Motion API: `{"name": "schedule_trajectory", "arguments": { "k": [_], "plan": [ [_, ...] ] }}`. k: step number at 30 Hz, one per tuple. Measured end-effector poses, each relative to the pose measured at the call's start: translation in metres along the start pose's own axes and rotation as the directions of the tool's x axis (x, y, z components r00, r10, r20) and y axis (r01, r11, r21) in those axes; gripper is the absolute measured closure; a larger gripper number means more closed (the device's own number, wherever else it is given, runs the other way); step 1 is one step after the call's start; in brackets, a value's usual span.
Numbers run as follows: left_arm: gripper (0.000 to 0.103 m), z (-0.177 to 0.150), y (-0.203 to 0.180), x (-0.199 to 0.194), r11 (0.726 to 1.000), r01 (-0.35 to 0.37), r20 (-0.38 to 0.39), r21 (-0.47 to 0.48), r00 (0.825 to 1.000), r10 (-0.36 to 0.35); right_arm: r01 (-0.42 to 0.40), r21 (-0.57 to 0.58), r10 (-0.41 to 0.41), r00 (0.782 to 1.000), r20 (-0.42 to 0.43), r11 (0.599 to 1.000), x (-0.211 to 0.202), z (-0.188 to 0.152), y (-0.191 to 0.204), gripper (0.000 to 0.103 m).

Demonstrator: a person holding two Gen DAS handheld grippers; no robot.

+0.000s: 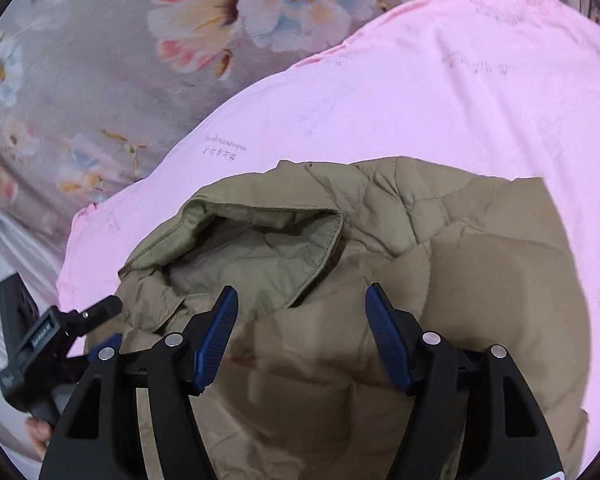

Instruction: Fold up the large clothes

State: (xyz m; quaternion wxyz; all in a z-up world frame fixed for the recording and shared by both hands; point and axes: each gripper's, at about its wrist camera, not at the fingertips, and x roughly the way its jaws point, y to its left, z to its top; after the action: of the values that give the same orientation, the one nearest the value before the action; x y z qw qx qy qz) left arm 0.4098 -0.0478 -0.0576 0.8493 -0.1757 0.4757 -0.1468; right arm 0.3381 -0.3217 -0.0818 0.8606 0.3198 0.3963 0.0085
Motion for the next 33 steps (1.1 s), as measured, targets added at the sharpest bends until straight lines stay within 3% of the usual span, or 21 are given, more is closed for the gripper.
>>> {"name": "schedule_trajectory", "arguments": {
  "k": [2, 3, 4, 5, 7, 9, 11, 15, 17, 24, 27, 29, 30, 31, 32, 33],
  "plan": [
    [0.052, 0.001, -0.009, 0.001, 0.999, 0.036, 0.004, 0.037, 0.999, -0.036, -0.007, -0.038, 0.006, 1.000, -0.005, 0.999, 0.006, 0.002, 0.009, 0.055],
    [0.058, 0.004, -0.015, 0.001, 0.997, 0.059, -0.009, 0.048, 0.998, -0.058, -0.020, -0.059, 0.019, 1.000, -0.015, 0.998, 0.009, 0.005, 0.014, 0.075],
    [0.075, 0.006, -0.020, -0.001, 0.997, 0.062, -0.002, 0.055, 0.998, -0.062, -0.021, -0.078, 0.020, 1.000, -0.020, 0.997, 0.010, 0.007, 0.019, 0.097],
    [0.091, 0.009, -0.028, -0.006, 0.994, 0.075, 0.010, 0.074, 0.997, -0.076, -0.032, -0.090, 0.031, 0.999, -0.010, 0.995, 0.008, 0.012, 0.024, 0.099],
    [0.093, 0.018, -0.035, -0.019, 0.992, 0.094, 0.037, 0.080, 0.995, -0.097, -0.078, -0.088, 0.083, 0.996, 0.045, 0.993, -0.007, 0.019, 0.029, 0.100],
    [0.094, 0.022, -0.039, -0.039, 0.989, 0.110, 0.094, 0.102, 0.988, -0.120, -0.114, -0.106, 0.125, 0.986, 0.107, 0.988, -0.029, 0.022, 0.035, 0.100],
    [0.094, 0.017, -0.038, -0.048, 0.987, 0.092, 0.126, 0.129, 0.986, -0.108, -0.090, -0.159, 0.112, 0.984, 0.139, 0.983, -0.042, 0.017, 0.039, 0.100],
    [0.095, -0.012, -0.019, -0.017, 0.982, -0.058, 0.091, 0.179, 0.995, 0.042, 0.099, -0.271, -0.078, 0.993, 0.087, 0.957, -0.015, -0.013, 0.033, 0.100],
    [0.097, -0.024, -0.006, 0.006, 0.984, -0.074, 0.047, 0.165, 0.997, 0.067, 0.143, -0.282, -0.134, 0.990, 0.051, 0.949, 0.000, -0.023, 0.023, 0.100],
    [0.097, -0.038, -0.012, 0.016, 0.963, -0.147, 0.087, 0.226, 0.988, 0.130, 0.178, -0.301, -0.174, 0.984, 0.041, 0.937, 0.009, -0.029, 0.021, 0.102],
    [0.096, -0.038, -0.011, 0.013, 0.964, -0.149, 0.095, 0.221, 0.987, 0.131, 0.149, -0.283, -0.148, 0.989, 0.026, 0.947, 0.008, -0.028, 0.016, 0.101],
    [0.095, -0.036, -0.007, 0.001, 0.968, -0.150, 0.089, 0.199, 0.987, 0.135, 0.136, -0.254, -0.135, 0.991, 0.022, 0.958, -0.001, -0.026, 0.011, 0.095],
    [0.090, -0.036, -0.004, -0.007, 0.972, -0.138, 0.093, 0.188, 0.988, 0.123, 0.139, -0.241, -0.133, 0.990, 0.043, 0.960, -0.012, -0.027, 0.010, 0.083],
    [0.071, -0.035, -0.001, -0.017, 0.977, -0.120, 0.103, 0.178, 0.989, 0.103, 0.145, -0.242, -0.129, 0.988, 0.081, 0.959, -0.024, -0.028, 0.012, 0.065],
    [0.048, -0.029, 0.002, -0.033, 0.982, -0.098, 0.137, 0.159, 0.988, 0.076, 0.157, -0.257, -0.128, 0.984, 0.126, 0.954, -0.036, -0.029, 0.016, 0.057],
    [0.040, -0.023, 0.003, -0.043, 0.986, -0.085, 0.165, 0.145, 0.984, 0.061, 0.178, -0.288, -0.129, 0.975, 0.184, 0.941, -0.048, -0.029, 0.023, 0.047]
  ]
}}
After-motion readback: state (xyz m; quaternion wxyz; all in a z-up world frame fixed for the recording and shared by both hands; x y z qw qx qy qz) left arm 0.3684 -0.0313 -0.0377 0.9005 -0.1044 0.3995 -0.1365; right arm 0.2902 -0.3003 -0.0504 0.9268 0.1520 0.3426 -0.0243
